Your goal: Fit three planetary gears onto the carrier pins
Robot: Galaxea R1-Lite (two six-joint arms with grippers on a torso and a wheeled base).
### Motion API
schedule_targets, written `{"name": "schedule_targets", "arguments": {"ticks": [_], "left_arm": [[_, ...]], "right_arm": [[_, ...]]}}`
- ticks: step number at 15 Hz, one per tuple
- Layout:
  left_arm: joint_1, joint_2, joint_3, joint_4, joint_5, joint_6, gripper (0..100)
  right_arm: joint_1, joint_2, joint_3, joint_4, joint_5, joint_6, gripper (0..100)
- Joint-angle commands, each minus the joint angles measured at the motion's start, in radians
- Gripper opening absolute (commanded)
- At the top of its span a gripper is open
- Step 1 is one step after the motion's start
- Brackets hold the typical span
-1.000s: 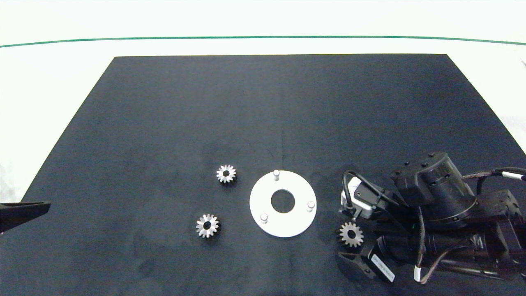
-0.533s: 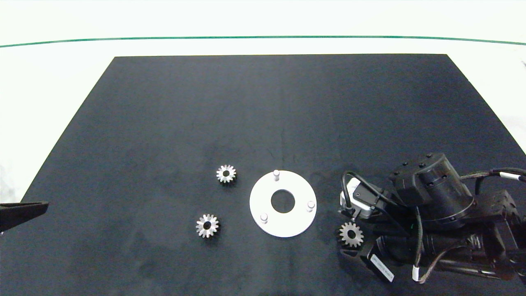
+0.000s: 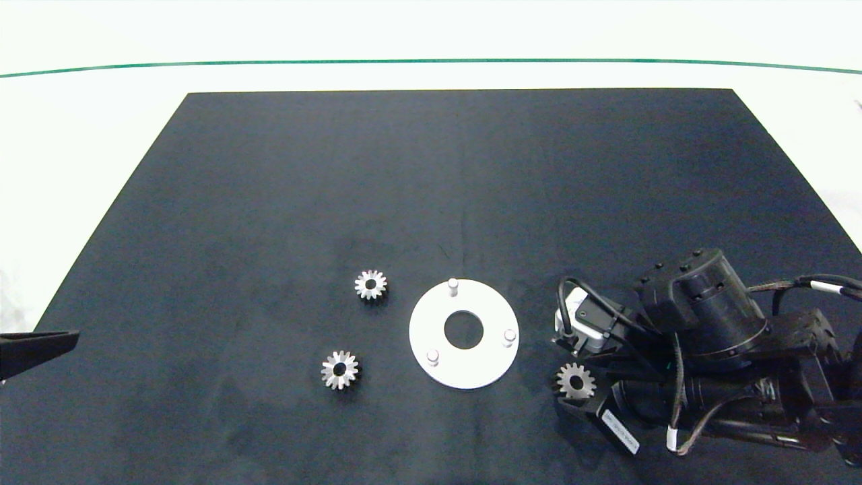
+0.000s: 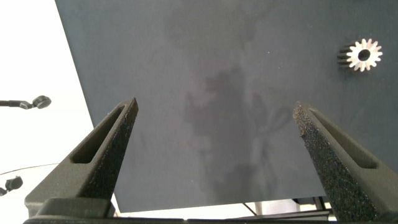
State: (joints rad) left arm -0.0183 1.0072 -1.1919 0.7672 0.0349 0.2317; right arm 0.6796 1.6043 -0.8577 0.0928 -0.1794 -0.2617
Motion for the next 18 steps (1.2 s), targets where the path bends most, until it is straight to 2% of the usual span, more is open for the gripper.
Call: {"name": "schedule_targets", "arguments": {"ticks": [1,11,14,18], "left_arm": [[0.0,-0.002,0.0,0.004,0.0,0.001,100],[-0.002,-0.009,0.002,0.004,0.0,0.001,100],[-0.003,-0.01,0.002,0.006,0.0,0.001,100],[-0.014,-0.013,0.003,0.006,0.0,0.001,100]], "right_arm": [[0.0,-0.001,0.002,0.002,-0.002,-0.002,49],[0.003,-0.001,0.005,-0.001,0.003,0.002,30],[0.017,-0.066,0.0,0.004,0.001,-0.007,24],[0.021,-0.136,-0.001,0.007,-0.002,-0.005,15]]}}
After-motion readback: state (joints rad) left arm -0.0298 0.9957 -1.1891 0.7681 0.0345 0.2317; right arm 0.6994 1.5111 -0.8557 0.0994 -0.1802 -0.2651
